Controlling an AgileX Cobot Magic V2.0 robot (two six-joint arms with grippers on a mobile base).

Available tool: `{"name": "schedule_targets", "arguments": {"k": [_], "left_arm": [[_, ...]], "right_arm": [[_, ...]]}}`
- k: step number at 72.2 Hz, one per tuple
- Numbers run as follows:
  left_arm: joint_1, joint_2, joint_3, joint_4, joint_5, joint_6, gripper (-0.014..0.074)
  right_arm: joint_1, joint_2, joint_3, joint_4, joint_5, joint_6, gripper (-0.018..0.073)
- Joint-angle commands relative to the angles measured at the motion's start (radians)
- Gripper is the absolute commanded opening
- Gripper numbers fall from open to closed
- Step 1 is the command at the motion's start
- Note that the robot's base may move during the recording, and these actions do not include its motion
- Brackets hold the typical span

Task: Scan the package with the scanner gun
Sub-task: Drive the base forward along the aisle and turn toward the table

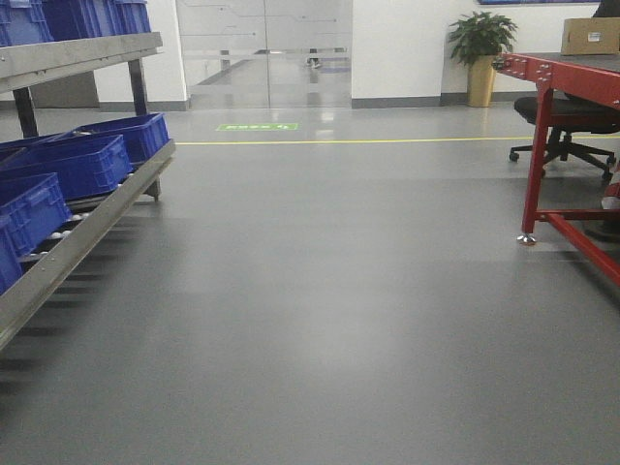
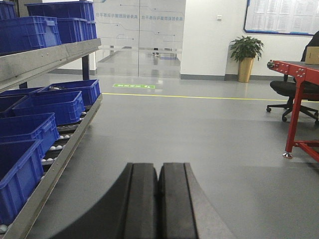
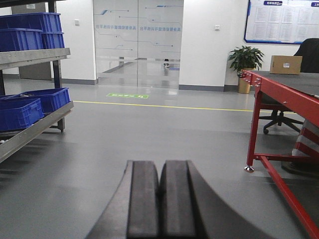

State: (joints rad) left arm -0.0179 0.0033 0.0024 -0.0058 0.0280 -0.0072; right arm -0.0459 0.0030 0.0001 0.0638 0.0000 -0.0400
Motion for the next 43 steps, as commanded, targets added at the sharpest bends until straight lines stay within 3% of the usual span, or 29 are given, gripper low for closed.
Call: {"name": "schedule_targets", "arguments": {"k": [1,43], "left_arm": [[-0.004,-0.003,-0.002,0.000,-0.016,-0.005,-0.0111],[-0.004,-0.003,-0.002,0.000,-0.016,-0.005,-0.0111]], "right_arm": [[0.000,-0.003,0.000,0.002,-0.024,-0.005,-0.0169],[0.000,-0.003,0.000,0.002,-0.024,-0.005,-0.0169]]}}
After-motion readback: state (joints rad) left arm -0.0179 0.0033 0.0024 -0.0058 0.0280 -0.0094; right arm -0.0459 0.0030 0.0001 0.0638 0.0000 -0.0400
